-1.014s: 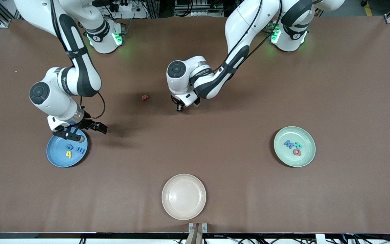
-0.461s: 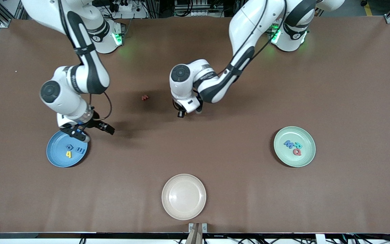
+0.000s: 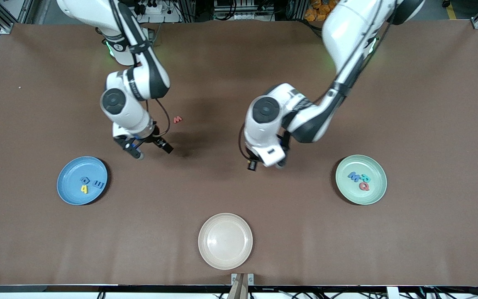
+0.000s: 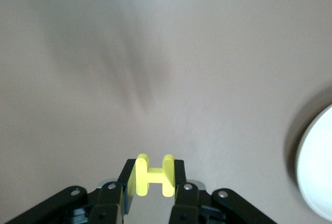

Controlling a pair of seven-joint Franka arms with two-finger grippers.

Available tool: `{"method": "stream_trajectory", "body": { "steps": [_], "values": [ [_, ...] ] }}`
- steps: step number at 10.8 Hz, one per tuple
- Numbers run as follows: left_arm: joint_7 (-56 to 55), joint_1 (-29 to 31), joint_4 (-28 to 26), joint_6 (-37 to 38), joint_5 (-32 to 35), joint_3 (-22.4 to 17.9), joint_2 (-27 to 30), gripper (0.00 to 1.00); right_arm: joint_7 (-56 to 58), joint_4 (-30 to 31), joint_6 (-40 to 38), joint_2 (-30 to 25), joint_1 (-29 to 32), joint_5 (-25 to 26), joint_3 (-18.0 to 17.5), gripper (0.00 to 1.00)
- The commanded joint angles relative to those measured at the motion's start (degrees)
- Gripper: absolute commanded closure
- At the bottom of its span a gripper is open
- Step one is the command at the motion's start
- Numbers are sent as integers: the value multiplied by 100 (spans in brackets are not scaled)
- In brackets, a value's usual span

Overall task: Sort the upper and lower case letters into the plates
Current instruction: 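Carry the H to the green plate while the right gripper reaches pink letter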

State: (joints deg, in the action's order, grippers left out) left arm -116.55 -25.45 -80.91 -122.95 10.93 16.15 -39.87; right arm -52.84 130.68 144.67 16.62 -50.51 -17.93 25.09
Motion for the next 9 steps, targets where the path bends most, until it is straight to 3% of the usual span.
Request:
{"method": "stream_trajectory", "body": {
  "steps": [1,5,9],
  "values": [
    [1348,627,-197,481,-196,108,418,100,-865,772,726,-186,-371,-35,57,0],
    [3608,1998,-705,597,-258,231,560,100,-1674,1485,1571,-265,-556,-44,-13,0],
    [5078,2790,-1444,579,-249,231,797,100,-3642,1495,1503,-212,-1381,-44,-13,0]
  ]
}}
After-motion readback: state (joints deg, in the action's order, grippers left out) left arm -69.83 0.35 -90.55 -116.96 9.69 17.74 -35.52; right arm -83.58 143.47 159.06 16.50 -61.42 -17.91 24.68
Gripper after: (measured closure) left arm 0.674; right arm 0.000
